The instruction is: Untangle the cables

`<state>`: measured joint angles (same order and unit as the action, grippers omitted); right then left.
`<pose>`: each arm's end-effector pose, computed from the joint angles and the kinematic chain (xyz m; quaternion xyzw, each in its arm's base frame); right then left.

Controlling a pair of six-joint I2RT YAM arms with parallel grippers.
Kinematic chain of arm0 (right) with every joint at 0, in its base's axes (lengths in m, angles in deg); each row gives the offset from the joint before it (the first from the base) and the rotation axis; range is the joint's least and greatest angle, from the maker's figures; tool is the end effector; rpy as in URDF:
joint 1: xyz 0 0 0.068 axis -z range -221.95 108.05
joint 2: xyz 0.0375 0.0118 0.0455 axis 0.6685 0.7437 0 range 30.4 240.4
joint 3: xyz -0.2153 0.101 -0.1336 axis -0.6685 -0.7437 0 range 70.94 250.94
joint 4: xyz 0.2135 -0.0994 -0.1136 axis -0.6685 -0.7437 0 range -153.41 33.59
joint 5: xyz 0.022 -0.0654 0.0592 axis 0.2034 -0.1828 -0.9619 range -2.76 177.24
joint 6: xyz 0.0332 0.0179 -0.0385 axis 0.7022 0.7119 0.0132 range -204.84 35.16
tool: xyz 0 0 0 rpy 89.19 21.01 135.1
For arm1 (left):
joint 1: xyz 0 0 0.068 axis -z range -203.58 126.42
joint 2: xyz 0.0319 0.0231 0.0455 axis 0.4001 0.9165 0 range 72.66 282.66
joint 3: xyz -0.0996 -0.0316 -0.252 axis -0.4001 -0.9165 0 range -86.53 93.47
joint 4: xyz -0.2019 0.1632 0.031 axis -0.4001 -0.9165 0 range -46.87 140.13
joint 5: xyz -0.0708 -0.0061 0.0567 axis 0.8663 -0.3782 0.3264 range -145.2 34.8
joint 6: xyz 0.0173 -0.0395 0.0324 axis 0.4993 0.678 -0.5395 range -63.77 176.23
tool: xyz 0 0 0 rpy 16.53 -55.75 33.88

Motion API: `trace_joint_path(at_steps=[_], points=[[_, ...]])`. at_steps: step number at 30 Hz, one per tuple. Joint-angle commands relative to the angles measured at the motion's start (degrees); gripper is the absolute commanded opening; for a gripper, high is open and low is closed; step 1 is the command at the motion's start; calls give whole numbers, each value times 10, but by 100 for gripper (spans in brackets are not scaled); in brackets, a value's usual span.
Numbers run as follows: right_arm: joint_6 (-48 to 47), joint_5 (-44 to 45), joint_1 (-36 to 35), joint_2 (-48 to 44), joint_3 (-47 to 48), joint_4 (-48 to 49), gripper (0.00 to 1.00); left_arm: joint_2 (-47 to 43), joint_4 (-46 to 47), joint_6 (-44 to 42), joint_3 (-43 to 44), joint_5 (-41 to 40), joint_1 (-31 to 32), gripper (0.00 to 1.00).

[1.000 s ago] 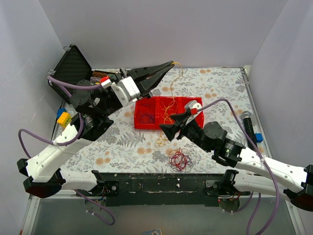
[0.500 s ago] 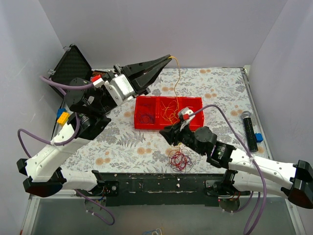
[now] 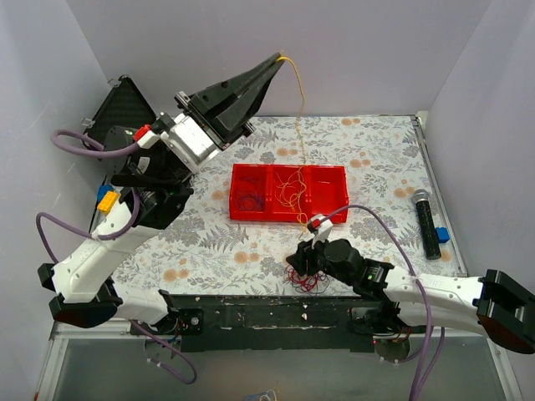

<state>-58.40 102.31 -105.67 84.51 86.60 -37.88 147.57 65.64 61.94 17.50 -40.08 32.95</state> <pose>0.0953 0.1719 0.1851 -0.1880 0.7932 0.3272 0.4780 0.1098 -0.1830 0.6161 0.2737 0.2933 -0.5162 0.7567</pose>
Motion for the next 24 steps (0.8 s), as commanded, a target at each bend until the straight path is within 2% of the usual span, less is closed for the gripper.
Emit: trace_joint_path(at_steps=[1,4,9,12,18,24], points=[[30,8,-1,18,-21,44,52,8,103,-39,31,-40,3,0],[40,5,-1,32,-40,51,52,28,118,-54,66,-47,4,0],[56,1,-1,43,-66,69,45,49,148,-89,105,-40,4,0],[59,-2,-1,48,-71,71,44,60,128,-91,132,-45,3,0],[42,5,-1,14,-42,42,45,25,106,-83,42,-54,4,0],[4,20,-1,-74,5,-15,45,-13,103,-78,-90,-101,4,0]])
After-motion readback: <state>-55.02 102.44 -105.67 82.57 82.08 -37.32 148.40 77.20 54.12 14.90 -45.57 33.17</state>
